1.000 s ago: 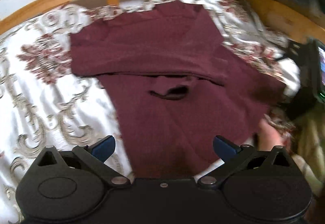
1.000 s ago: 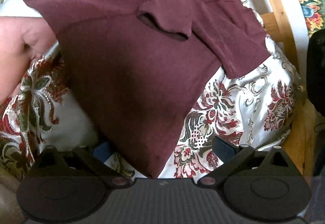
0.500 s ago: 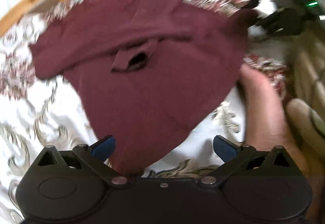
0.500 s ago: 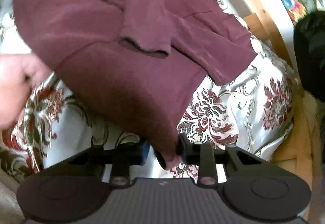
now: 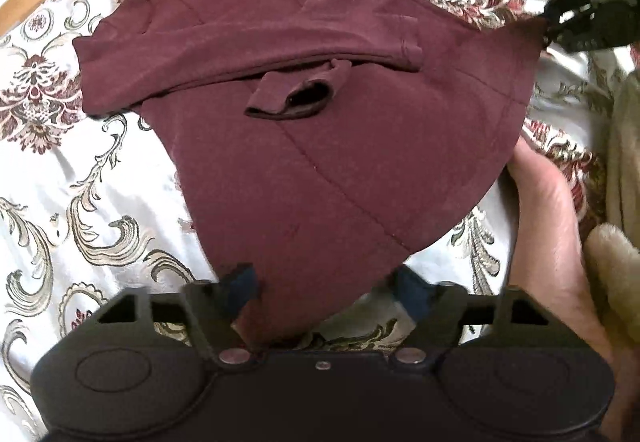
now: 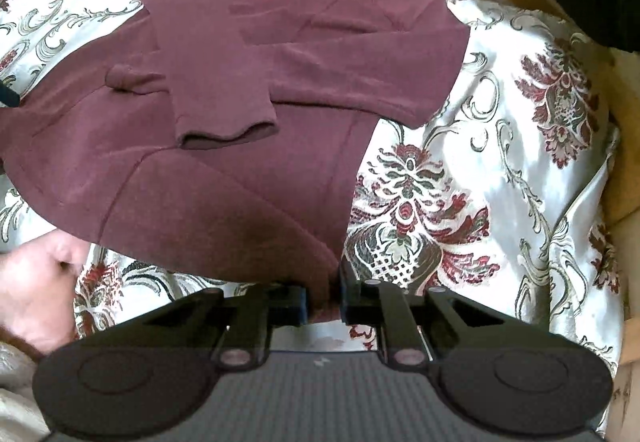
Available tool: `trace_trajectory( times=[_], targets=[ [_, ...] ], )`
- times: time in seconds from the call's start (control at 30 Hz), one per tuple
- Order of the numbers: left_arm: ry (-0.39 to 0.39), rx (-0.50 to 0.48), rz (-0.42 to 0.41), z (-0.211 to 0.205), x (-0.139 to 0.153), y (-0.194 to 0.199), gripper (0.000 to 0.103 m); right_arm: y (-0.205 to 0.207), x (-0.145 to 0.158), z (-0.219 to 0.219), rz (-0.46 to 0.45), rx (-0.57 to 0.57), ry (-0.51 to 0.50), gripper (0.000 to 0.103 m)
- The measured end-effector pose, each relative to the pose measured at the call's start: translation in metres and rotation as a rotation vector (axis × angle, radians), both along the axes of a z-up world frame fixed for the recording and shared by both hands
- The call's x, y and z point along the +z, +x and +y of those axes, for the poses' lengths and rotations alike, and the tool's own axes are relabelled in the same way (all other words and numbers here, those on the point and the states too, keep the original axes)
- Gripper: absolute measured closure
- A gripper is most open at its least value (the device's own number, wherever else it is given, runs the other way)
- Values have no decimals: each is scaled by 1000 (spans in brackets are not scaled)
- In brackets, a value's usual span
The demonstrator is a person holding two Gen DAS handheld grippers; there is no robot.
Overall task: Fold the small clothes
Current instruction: 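Grasp the shirt hem with the right tool while the left tool grasps beside it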
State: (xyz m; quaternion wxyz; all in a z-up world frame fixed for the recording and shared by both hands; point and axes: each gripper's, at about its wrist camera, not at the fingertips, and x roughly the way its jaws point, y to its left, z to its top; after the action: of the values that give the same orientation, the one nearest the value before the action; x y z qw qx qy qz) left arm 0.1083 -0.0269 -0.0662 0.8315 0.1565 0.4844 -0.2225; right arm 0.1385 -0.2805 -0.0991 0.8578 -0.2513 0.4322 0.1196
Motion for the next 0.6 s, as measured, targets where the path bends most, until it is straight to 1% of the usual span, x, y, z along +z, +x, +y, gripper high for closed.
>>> trace_trajectory(
  times=[0.03, 0.07, 0.1, 0.2, 0.23, 0.27, 0.37, 0.43, 0.53, 0.6],
  targets=[
    [-9, 3, -8, 1, 2, -1, 37, 0, -1, 0, 4, 0, -2, 86],
    [-19, 3, -16, 2, 3, -1, 48, 0, -2, 1, 6, 0, -5, 86],
    [-30, 4, -23, 3, 5, -2, 62, -1, -2, 1, 8, 0, -7, 86],
    [-69, 34, -45, 10, 10, 0, 76, -2, -3, 3, 12, 3, -8, 85],
    [-95, 50, -52, 13, 12, 1, 79, 0, -3, 2, 14, 6, -7, 84],
    [-122, 63, -60, 17, 14, 3, 84, 0, -3, 2, 16, 9, -5, 84],
    [-191, 107, -94, 27, 21, 9, 88, 0, -3, 1, 16, 14, 4, 84],
    [-219, 133, -98, 31, 22, 13, 90, 0, -2, 0, 18, 12, 13, 84],
    [-264, 176, -84, 38, 22, 26, 92, 2, -2, -2, 24, 5, 24, 84],
    [-294, 211, -56, 44, 19, 37, 92, 3, -1, -4, 29, -4, 34, 83]
  ],
)
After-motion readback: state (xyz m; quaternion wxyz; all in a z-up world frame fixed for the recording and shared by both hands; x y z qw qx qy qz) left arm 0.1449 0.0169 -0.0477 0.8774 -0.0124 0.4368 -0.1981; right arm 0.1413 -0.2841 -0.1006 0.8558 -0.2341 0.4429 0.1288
